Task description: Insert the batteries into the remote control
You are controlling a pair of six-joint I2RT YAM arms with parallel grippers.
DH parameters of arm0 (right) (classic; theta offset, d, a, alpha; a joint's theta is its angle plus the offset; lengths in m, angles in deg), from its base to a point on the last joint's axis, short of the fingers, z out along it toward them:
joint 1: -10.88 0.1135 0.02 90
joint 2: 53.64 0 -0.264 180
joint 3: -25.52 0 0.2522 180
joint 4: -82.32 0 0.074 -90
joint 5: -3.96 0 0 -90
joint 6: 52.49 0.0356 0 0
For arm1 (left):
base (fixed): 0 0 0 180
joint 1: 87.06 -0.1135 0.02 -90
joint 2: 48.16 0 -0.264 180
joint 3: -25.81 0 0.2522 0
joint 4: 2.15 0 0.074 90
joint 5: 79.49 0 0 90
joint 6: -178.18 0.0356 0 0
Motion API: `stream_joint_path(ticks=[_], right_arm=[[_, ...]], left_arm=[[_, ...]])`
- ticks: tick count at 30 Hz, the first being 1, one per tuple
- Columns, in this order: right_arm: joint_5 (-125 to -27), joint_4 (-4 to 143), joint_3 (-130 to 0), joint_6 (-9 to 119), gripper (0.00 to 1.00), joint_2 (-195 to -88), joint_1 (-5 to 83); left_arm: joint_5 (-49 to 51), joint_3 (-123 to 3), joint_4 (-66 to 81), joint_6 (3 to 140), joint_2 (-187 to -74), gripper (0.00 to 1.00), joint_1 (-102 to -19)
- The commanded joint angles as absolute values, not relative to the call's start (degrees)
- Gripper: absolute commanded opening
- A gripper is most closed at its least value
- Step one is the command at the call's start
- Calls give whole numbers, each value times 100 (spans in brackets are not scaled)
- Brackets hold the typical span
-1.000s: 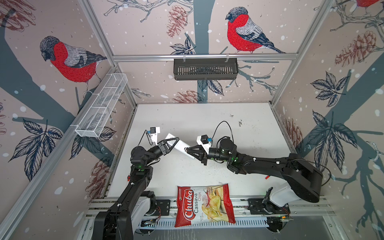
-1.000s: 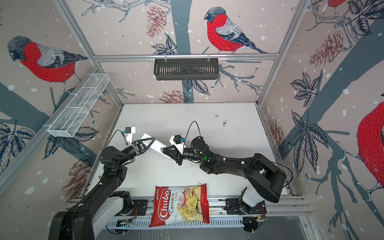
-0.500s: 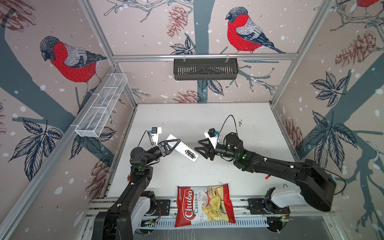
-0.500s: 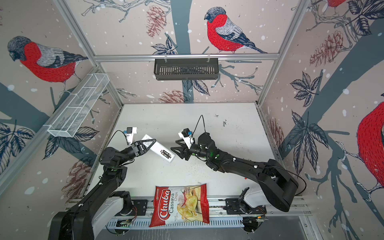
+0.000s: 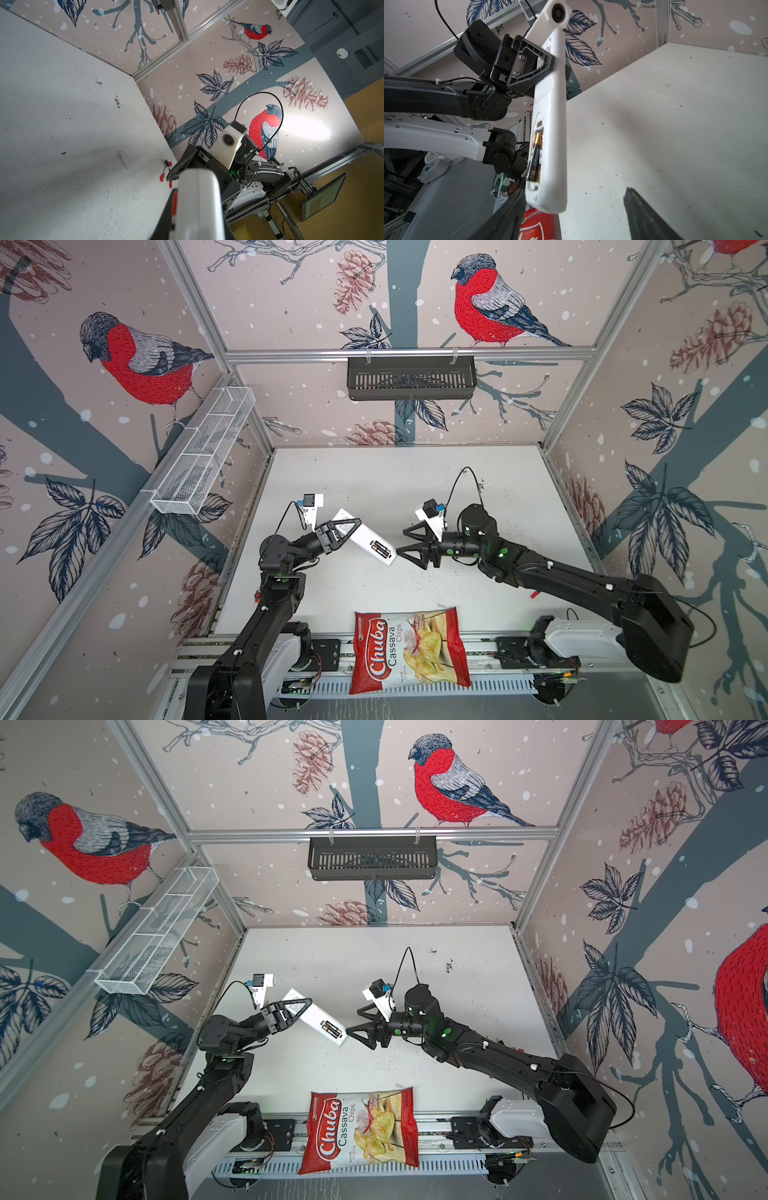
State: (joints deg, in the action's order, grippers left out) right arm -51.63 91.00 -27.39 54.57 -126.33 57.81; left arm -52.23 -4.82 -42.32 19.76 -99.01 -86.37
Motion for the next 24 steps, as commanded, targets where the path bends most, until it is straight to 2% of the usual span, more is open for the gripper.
stream_joint_path(ticks=[1,5,8,13,20,24], right_arm=[[-5532,9125,-2644,5893,79,-12707,5610],[-5796,9236,-2447,6188,80,-12911,5293],[-6043,9055,-2444,6165,81,-13155,5185],[-6183,8739,-2502,6109,81,-13743,5011],[-6354,8576,-2389,5958,81,-14124,4982],[-6205,8708,-2230,5889,81,-14227,4930]], left_arm=[[-4809,-908,-2278,3537,-9720,0,-8581],[-3274,-1434,-40,5079,-9671,0,-7992],[-2737,-1516,226,5311,-9962,0,-7640],[-1041,-1946,967,5933,-10469,0,-6572],[835,-2967,1790,6648,-11590,0,-5200],[1085,-3376,2097,6853,-12088,0,-4950]])
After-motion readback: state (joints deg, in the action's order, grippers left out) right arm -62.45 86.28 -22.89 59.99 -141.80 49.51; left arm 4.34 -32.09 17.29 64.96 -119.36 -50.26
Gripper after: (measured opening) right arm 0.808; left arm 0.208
